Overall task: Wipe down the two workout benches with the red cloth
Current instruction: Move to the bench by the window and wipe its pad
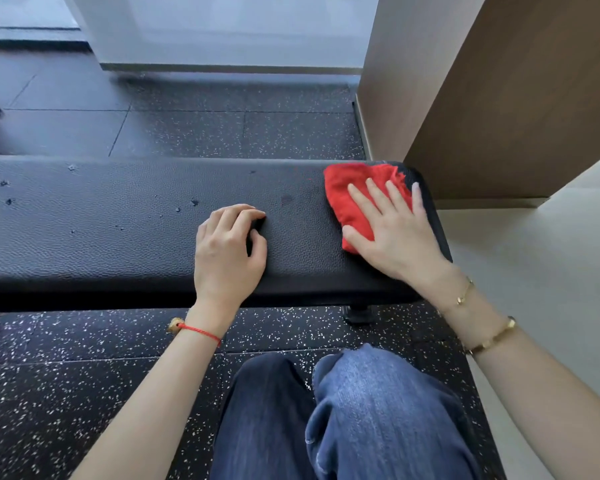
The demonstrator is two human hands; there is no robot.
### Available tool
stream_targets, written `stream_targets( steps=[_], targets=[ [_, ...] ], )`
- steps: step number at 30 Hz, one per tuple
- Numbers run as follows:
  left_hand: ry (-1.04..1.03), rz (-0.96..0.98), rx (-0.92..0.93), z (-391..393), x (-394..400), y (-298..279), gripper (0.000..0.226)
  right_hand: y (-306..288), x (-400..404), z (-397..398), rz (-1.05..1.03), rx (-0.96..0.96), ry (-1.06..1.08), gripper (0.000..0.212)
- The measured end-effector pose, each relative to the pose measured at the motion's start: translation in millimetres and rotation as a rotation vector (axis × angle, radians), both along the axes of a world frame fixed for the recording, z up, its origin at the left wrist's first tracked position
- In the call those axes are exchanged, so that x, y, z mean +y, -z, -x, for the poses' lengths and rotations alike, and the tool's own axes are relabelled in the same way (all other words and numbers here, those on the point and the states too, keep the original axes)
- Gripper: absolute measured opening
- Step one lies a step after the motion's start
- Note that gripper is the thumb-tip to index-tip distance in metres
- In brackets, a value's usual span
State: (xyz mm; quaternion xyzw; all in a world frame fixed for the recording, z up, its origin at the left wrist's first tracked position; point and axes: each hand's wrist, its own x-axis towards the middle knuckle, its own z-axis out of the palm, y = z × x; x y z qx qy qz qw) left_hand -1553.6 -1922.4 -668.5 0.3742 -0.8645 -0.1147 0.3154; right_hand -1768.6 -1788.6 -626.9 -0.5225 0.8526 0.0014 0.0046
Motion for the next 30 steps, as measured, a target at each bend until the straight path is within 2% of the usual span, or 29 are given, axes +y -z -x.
stream_targets(
  steps=[5, 11, 14, 18, 21, 25, 30],
  targets=[
    [0.0, 0.0, -0.009, 0, 1, -2, 0.025, -1, -43, -14, 0.006, -0.142, -0.001, 0.076],
    [0.001, -0.002, -0.012, 0, 0, -1, 0.025, 1, -3, -17, 0.088, -0.186, -0.115, 0.066],
    [-0.006, -0.004, -0.012, 0, 1, 0, 0.026, 0, -14, 10, 0.09, -0.218, -0.035, 0.063],
    [-0.014, -0.019, -0.01, 0, 3, -2, 0.026, -3, -73, 23, 0.069, -0.23, 0.072, 0.058],
    [-0.014, -0.017, -0.007, 1, 3, -3, 0.026, -2, -89, -1, 0.073, -0.24, -0.035, 0.058],
    [-0.02, -0.02, 0.009, 0, 2, -2, 0.026, 4, -46, -21, 0.133, -0.225, -0.224, 0.06],
    [-0.027, -0.027, 0.026, 1, 4, -3, 0.025, -3, -61, 10, 0.071, -0.23, -0.067, 0.058]
  ],
)
